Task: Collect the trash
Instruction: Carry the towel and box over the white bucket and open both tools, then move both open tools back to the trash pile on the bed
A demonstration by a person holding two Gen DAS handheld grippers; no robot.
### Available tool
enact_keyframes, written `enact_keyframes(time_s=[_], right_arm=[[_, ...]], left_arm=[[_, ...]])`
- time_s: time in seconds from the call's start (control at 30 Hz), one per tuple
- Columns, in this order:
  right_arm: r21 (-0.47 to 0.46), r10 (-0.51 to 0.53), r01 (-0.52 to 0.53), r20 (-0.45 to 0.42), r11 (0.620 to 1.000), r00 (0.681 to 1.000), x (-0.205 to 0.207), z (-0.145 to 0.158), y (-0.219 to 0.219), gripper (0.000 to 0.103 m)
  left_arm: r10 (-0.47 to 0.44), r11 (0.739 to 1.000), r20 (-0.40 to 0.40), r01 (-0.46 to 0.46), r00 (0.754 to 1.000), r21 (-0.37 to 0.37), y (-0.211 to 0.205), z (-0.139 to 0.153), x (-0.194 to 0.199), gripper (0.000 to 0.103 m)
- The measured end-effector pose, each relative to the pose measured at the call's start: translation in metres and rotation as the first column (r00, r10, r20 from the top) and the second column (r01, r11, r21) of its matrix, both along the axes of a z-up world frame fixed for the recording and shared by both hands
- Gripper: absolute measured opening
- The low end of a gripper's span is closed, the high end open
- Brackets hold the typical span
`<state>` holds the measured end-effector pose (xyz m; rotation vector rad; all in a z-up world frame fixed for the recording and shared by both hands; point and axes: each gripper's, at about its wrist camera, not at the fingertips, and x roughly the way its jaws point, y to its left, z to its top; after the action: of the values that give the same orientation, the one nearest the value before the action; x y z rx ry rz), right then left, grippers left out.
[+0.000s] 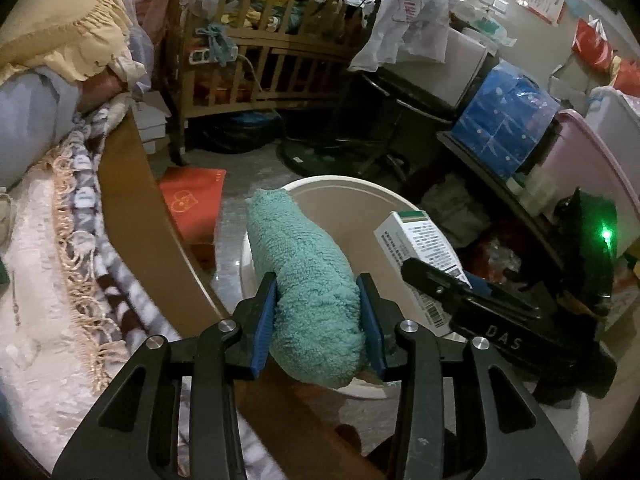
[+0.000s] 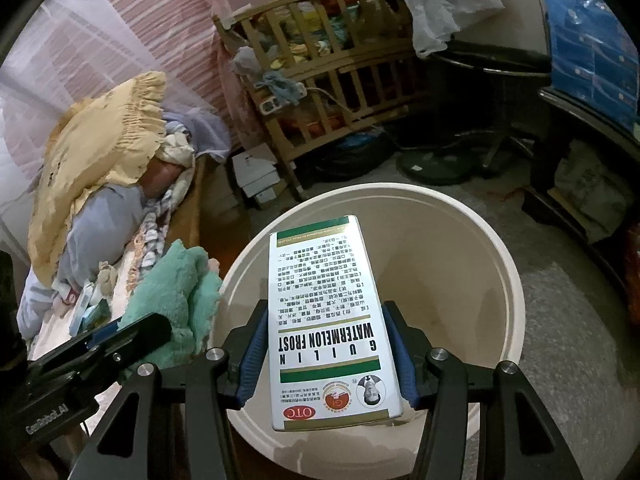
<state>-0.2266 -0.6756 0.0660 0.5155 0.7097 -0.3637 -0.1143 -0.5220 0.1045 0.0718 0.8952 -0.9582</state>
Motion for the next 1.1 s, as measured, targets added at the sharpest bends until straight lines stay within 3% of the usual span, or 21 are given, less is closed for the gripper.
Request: enact_keyframes(time_s=[0.17, 0.4, 0.67, 0.9, 1.1], right_arm=[[0.022, -0.033, 0.033, 0.0, 0.999, 0.999, -0.002, -0.004, -0.006, 0.065], [0.028, -0.006, 0.006, -0.002, 1.0, 1.0, -0.001, -0.003, 0.004, 0.065], [0.014, 0.116, -0.116, -0.014, 0.993, 0.993, 0.018, 0.001, 0.048, 0.065], [0.016, 0.263, -0.263, -0.003, 0.965, 0.965, 0.044, 0.012, 0.104, 0.066], [0.035, 0.417, -0.417, 0.005, 0.908, 0.909, 0.073, 0.015, 0.165, 0.066]], left_arm=[[-0.01, 1.0, 0.003, 0.01, 1.0, -0.008, 0.003, -0.001, -0.002, 0.057], [0.024, 1.0, -0.003, -0.024, 1.0, 0.007, 0.024, 0.002, 0.0, 0.057], [0.138, 0.988, 0.036, -0.14, 0.99, 0.065, 0.085, 0.003, 0.003, 0.057], [0.261, 0.957, 0.072, -0.268, 0.963, 0.11, 0.161, 0.006, 0.011, 0.057], [0.383, 0.907, 0.095, -0.394, 0.919, 0.149, 0.244, 0.006, 0.024, 0.057]])
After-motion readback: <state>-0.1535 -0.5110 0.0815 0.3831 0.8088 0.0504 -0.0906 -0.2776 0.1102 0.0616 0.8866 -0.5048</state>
